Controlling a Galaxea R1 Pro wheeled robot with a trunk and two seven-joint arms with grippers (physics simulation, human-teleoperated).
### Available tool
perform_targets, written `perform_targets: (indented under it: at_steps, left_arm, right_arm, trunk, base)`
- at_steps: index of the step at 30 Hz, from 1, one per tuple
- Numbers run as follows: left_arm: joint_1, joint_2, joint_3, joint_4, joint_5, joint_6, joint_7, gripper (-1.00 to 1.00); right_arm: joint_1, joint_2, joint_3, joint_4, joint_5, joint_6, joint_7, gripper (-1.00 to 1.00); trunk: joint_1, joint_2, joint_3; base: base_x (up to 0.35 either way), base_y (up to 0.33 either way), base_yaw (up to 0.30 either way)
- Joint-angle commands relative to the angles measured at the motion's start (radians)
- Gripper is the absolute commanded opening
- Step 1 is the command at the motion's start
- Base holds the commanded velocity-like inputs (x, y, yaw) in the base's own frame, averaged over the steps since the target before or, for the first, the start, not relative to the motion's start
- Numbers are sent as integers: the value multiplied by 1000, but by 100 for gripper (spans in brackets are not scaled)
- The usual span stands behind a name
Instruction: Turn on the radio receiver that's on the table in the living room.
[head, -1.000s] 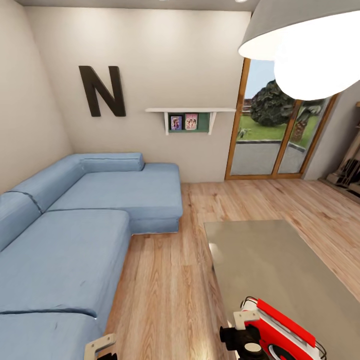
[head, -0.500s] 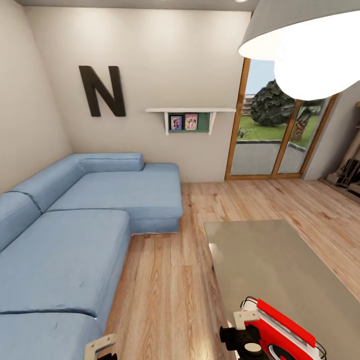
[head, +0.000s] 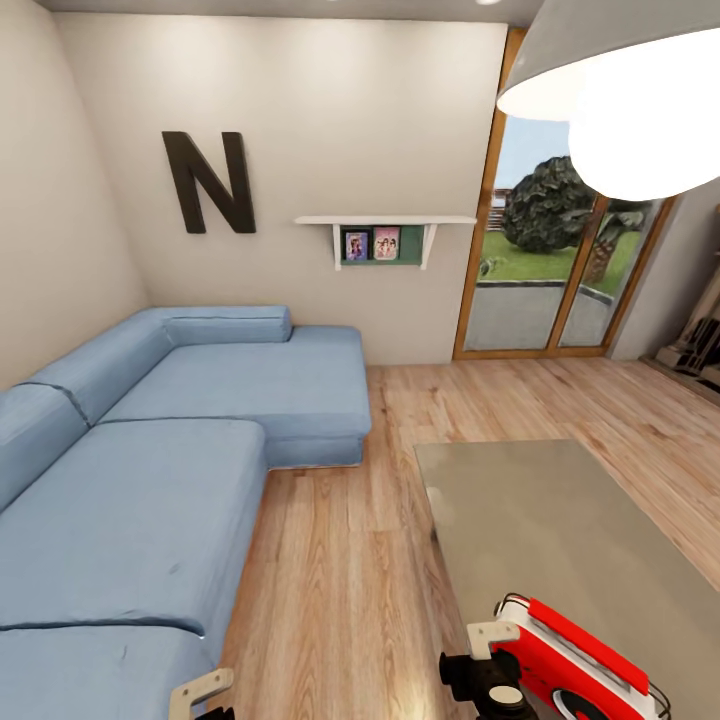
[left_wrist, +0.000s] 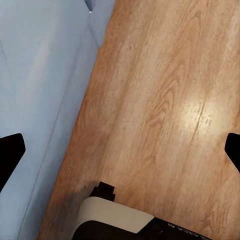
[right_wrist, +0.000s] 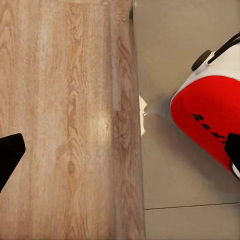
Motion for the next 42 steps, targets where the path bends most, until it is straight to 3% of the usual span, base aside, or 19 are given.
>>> perform_targets:
  at_steps: [1, 42]
  left_arm:
    - [0, 0, 0, 0, 0, 0, 0, 100]
    - [0, 0, 0, 9, 0, 0, -3, 100]
  right_arm:
    - [0, 0, 0, 0, 0, 0, 0, 100]
    - [0, 0, 5, 2, 0, 2, 0, 100]
  trunk:
    - [0, 0, 0]
    - [0, 0, 0]
  base:
    - [0, 3, 0]
    - [31, 0, -3]
